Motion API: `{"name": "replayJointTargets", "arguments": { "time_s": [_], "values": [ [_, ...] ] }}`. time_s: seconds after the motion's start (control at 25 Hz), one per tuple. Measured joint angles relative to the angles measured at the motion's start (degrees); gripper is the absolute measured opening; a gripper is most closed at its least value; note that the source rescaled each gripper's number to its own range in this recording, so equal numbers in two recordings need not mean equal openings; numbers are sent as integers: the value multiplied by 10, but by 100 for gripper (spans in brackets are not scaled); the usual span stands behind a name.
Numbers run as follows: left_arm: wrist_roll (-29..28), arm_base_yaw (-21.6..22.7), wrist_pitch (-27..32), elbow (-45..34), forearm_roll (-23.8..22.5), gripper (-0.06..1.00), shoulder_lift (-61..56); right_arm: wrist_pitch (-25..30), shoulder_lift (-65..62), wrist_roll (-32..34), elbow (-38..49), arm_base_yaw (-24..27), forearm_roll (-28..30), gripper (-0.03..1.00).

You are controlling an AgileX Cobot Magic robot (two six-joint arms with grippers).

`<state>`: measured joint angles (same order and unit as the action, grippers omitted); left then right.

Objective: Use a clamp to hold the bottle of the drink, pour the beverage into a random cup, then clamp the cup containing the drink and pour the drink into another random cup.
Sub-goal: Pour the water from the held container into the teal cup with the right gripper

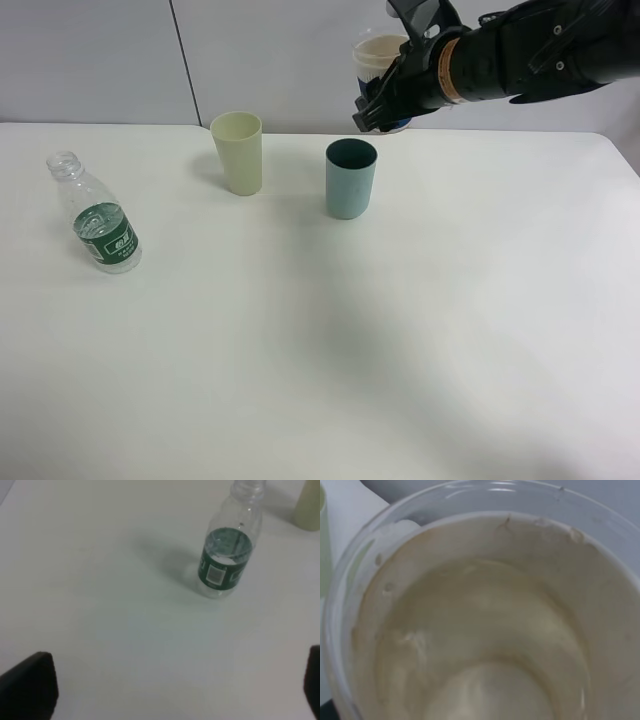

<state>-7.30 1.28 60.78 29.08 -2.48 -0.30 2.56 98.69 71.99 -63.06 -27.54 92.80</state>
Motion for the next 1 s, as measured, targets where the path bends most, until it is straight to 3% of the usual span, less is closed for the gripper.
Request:
{"name": "replayJointTargets", "arguments": {
  "time_s": [0.36, 0.56, 1.0],
  "values": [
    [1, 0, 0, 0, 0, 100, 0, 50, 2, -74, 0, 0, 1, 0],
    [1, 0, 0, 0, 0, 100, 0, 58, 21, -126, 0, -1, 1, 0],
    [1, 0, 0, 0, 0, 100, 0, 62, 40, -169, 0, -4, 1, 0]
  ]
}}
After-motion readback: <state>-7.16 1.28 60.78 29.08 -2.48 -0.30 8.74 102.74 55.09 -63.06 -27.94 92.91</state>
